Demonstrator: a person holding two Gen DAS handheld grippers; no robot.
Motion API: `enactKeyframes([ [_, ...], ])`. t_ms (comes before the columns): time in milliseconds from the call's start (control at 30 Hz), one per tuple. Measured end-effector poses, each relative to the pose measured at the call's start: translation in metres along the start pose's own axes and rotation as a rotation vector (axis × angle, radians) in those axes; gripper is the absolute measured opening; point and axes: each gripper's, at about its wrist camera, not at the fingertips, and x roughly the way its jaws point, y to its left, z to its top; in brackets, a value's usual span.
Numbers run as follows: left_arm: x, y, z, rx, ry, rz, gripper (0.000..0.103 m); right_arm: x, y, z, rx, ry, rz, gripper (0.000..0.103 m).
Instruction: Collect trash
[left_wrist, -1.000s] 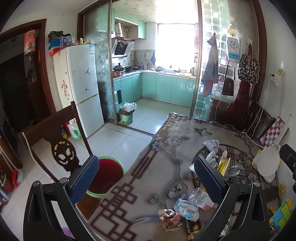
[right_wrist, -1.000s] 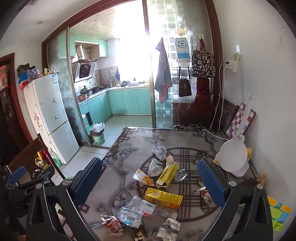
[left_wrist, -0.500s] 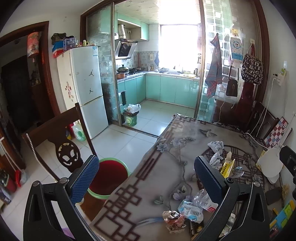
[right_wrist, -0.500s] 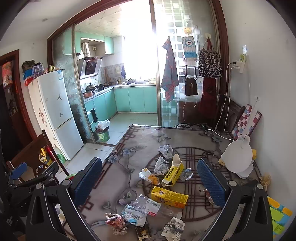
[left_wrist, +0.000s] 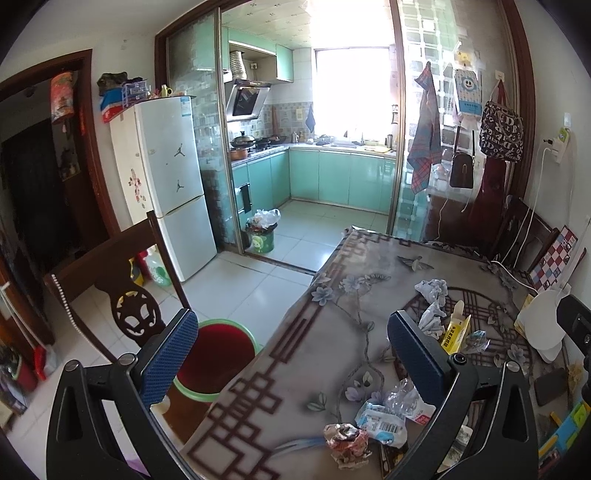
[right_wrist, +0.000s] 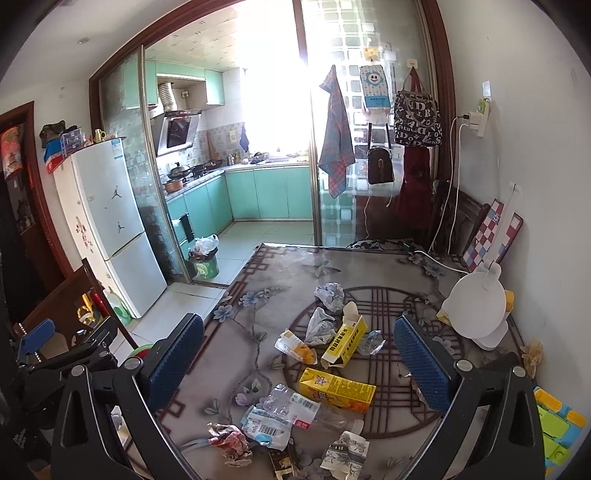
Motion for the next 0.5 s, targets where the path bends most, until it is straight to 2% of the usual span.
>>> enactKeyframes([
  [500,0.013,-0.009,0.003,0.009,0.020,0.013,0.103,0.024,-0.017,0.001,0.029,0.042,-0.015,0.103],
])
